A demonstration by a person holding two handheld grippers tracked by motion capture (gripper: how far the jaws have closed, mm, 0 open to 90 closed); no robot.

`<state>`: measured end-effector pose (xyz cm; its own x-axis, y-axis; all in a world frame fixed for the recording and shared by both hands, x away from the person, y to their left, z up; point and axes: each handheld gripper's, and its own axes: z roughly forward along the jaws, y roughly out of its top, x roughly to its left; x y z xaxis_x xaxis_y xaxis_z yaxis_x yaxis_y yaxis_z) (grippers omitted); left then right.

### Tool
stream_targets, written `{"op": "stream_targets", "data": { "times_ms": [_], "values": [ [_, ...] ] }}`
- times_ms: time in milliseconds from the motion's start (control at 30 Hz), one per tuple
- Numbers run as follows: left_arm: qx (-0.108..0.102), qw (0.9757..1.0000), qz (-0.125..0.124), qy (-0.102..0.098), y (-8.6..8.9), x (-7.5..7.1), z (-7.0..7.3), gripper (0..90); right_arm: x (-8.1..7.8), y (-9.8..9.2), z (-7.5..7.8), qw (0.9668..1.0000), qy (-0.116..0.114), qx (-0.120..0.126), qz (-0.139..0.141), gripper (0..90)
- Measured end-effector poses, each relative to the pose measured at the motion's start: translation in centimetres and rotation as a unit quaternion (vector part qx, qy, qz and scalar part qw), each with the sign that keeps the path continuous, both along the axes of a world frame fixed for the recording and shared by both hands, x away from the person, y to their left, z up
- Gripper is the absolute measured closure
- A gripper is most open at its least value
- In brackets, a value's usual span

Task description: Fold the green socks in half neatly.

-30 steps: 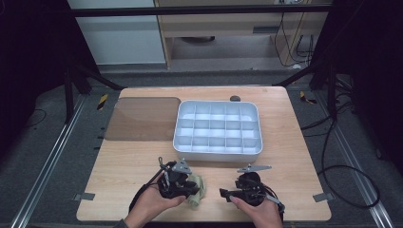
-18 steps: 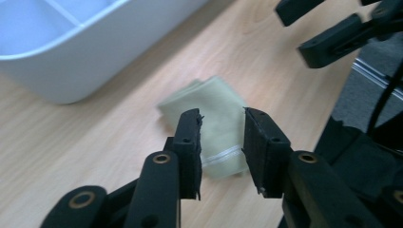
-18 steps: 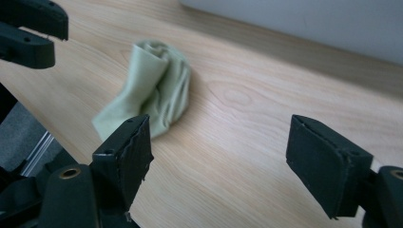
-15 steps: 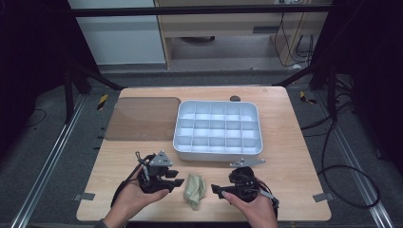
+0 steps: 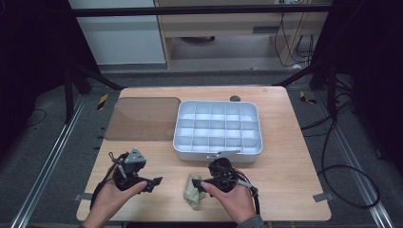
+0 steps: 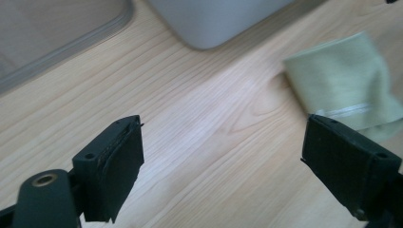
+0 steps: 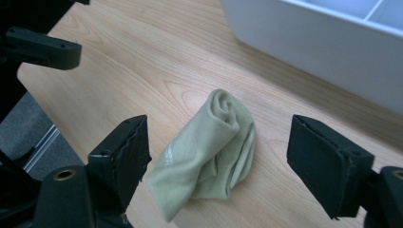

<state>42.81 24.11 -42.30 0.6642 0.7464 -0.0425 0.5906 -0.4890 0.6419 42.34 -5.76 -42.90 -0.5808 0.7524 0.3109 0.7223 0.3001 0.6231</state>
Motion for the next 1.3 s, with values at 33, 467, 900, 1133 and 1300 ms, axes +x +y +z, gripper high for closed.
{"op": "stream_targets", "data": {
  "times_ms": [33,467,900,1133,1300],
  "values": [
    [0.0,1.0,0.007,0.0,0.4,-0.1,-0.4,13.1,0.2,0.3,-0.3,1.0,0.003,-0.003,0.001,23.3],
    [0.003,0.9982,0.059,0.006,4.2,-0.3,-4.1,13.5,2.2,2.1,-3.7,0.9987,0.046,-0.019,-0.009,27.6],
    [0.016,0.9977,0.064,0.012,4.9,-0.6,-5.7,16.4,1.4,3.7,-5.0,0.9982,0.051,-0.032,0.005,51.1],
    [0.026,0.9974,0.064,0.021,5.1,-0.5,-6.4,17.0,1.8,3.5,-5.1,0.9974,0.065,-0.02,0.023,70.8],
    [0.028,0.9971,0.067,0.021,5.5,-0.6,-6.5,17.1,1.9,2.5,-4.2,0.998,0.059,-0.002,0.024,72.0]
  ]
}}
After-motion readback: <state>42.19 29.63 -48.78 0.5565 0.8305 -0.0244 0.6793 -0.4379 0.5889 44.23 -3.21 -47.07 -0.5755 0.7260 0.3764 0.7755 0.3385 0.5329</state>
